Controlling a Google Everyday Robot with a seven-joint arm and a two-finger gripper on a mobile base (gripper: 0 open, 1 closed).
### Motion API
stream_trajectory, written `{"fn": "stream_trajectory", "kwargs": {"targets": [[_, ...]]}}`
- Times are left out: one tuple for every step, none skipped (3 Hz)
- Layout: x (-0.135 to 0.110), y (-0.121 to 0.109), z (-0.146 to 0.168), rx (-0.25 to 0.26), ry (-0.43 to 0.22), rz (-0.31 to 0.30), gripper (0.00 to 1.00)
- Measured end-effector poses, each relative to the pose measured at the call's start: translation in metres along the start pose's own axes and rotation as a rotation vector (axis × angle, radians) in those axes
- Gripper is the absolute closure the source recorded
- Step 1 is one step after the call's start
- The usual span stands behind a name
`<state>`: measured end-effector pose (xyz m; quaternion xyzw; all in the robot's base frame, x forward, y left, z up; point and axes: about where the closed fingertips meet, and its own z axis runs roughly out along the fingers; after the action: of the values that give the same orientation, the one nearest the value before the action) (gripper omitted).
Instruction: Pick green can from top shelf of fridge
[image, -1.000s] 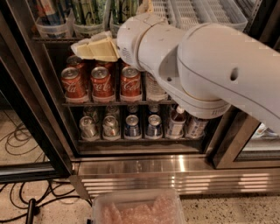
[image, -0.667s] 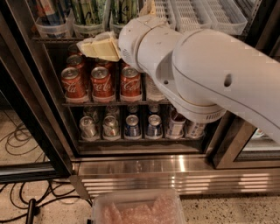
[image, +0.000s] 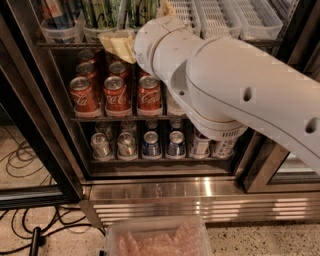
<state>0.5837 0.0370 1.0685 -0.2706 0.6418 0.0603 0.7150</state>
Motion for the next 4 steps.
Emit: {"fn": "stream_trajectory", "kwargs": {"targets": [[-0.003, -0.006, 0.006, 0.034, -0.011, -0.005, 0.28], [-0.003, -0.010, 0.011, 0.070, -0.013, 0.000, 0.34], [-0.001, -0.013, 0.016, 0.101, -0.013, 0.007, 0.35], [0.003, -0.017, 0.019, 0.128, -0.009, 0.012, 0.35]]}}
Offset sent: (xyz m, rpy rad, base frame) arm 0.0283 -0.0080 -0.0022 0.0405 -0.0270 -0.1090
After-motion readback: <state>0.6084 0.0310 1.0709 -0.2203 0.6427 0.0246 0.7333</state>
